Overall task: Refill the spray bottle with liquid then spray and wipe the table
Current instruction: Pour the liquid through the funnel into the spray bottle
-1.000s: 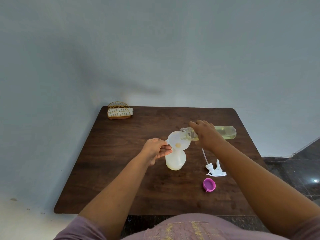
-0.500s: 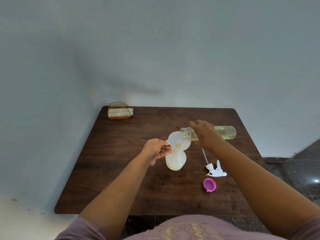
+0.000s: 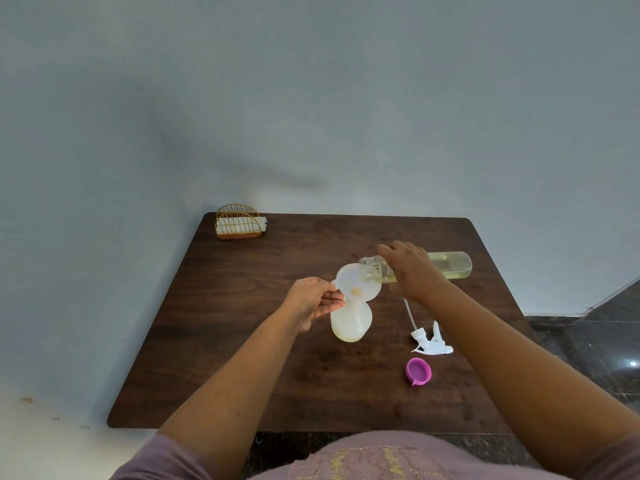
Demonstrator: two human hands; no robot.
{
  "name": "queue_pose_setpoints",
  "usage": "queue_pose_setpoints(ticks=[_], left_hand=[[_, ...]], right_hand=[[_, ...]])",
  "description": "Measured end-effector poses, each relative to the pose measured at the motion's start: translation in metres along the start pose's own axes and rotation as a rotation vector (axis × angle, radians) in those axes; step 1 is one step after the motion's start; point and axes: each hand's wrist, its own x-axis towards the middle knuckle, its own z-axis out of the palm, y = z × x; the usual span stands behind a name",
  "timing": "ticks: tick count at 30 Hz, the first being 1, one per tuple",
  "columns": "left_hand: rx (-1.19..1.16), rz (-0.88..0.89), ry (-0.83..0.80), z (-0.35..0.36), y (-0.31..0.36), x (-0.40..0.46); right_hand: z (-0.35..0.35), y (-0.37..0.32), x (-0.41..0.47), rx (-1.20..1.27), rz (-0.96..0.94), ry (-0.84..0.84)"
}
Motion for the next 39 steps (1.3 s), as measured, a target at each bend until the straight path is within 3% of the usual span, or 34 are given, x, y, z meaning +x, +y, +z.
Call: queue_pose_setpoints(ticks=[39], left_hand=[[0.021, 0.002, 0.015, 0.002, 0.0007, -0.0009]], right_hand=[[-0.0076, -0.0014, -0.0026, -0.007, -0.016, -0.008]])
